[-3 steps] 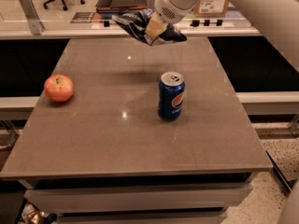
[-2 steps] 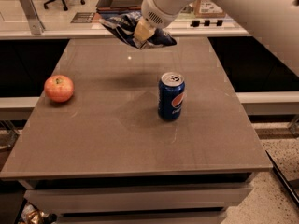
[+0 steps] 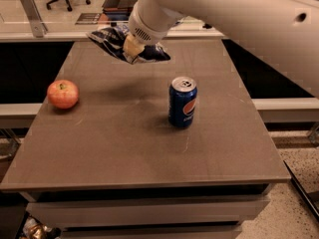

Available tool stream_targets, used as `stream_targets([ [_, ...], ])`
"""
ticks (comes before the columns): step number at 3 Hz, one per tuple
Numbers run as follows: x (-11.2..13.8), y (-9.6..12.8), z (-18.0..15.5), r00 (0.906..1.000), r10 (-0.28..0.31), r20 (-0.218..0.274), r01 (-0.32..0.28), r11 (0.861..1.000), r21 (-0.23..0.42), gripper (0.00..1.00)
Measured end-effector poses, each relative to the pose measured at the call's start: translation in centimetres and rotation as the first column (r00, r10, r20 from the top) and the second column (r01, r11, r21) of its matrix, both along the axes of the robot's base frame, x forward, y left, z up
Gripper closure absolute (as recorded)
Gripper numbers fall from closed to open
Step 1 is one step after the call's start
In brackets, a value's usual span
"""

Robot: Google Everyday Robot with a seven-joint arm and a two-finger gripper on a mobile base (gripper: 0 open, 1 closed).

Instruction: Move blue chip bag near apple

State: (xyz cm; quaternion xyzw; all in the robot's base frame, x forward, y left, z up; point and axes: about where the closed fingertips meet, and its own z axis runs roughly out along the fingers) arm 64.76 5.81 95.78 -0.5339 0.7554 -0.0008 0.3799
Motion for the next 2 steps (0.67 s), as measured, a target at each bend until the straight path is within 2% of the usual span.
stream_targets([
  [1,-0.9,1.6,-1.1,1.0000,-0.004,-0.001,0.004,0.999,0.039,1.00],
  [2,-2.1,3.3,-2.8,0.9996,0.017,-0.020,-0.015,0.994,0.106,1.00],
])
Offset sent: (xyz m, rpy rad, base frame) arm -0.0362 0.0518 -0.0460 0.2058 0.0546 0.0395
